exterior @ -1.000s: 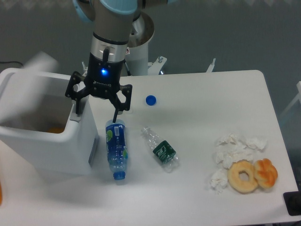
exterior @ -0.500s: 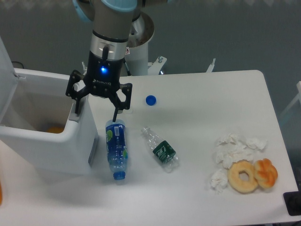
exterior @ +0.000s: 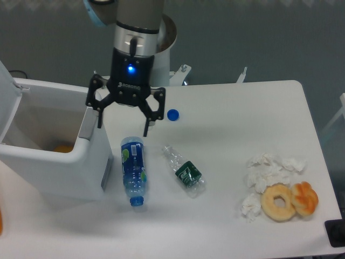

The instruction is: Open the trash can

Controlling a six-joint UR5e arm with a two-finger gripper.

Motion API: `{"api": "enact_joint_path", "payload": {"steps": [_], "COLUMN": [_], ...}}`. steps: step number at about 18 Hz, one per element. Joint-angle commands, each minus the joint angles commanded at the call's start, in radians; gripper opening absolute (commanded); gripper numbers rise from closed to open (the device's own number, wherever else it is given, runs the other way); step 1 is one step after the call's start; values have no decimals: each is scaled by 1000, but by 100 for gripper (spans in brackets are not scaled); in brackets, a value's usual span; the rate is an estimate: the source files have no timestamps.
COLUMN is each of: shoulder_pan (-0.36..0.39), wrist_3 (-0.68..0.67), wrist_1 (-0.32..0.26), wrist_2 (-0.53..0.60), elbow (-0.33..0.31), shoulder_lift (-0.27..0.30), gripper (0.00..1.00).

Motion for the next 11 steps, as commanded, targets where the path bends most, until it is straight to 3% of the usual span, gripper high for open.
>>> {"api": "enact_joint_path", "payload": {"steps": [6, 11], "shoulder_pan": [40, 46], "wrist_3": [256, 462], "wrist_1": [2, 0], "wrist_2": [6, 144], "elbow": [5, 12], "shoulder_lift": [-43, -77], "gripper": [100, 100]}}
